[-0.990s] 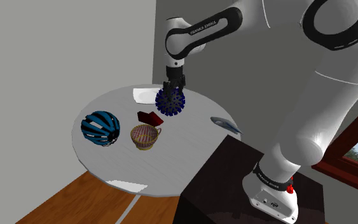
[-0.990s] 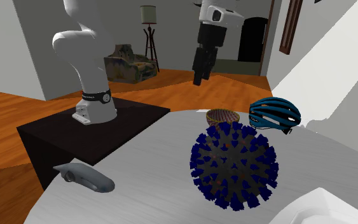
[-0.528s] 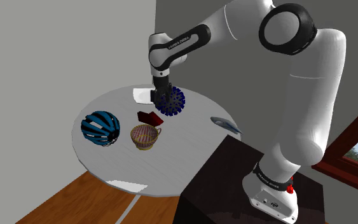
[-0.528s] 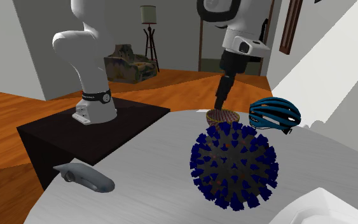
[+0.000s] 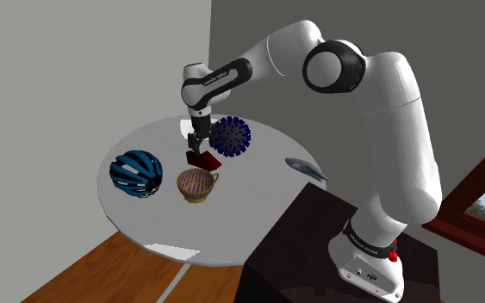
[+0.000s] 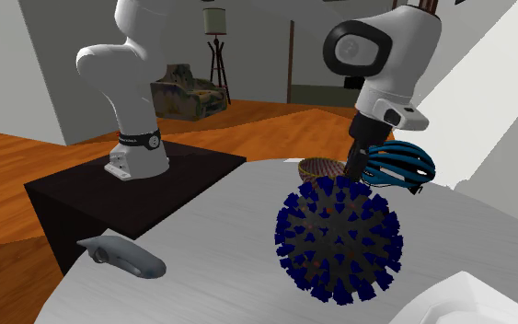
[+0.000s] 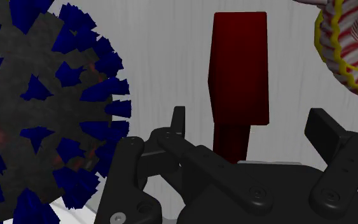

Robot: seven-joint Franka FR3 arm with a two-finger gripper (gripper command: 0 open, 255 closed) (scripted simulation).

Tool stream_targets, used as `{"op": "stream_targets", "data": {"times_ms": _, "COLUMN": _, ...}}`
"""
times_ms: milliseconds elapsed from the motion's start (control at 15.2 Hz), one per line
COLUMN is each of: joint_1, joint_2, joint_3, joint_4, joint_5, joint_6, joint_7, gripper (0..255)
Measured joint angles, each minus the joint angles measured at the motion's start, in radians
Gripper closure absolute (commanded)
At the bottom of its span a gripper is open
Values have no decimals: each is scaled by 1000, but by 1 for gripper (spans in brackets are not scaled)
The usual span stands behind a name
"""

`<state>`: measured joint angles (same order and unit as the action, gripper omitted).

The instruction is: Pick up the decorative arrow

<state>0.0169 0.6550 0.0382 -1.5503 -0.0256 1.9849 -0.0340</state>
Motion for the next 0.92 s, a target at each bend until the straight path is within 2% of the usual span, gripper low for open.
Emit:
{"op": "stream_targets", "data": {"times_ms": 264, "joint_1": 0, "joint_2": 62, "joint_3": -1, "joint_4": 37, "joint_5": -1, "joint_6": 22, "joint_7": -3, "gripper": 0}}
{"op": "stream_targets", "data": {"times_ms": 528, "joint_1": 1, "joint_2": 87, "joint_3": -1, "joint_4": 26, "joint_5": -2, "joint_6": 58, "joint_7": -1, "gripper": 0}}
{"op": "stream_targets", "data": {"times_ms": 594, "joint_1": 2, "joint_2": 92, "joint_3": -1, "joint_4": 29, "joint_5": -2, "joint_6": 60, "joint_7": -1, "gripper": 255}}
{"op": "stream_targets", "data": {"times_ms": 924, "joint_1": 2, "joint_2": 99, "joint_3": -1, "joint_4": 33, "joint_5": -2, "joint_6": 63, "joint_7": -1, "gripper": 255}}
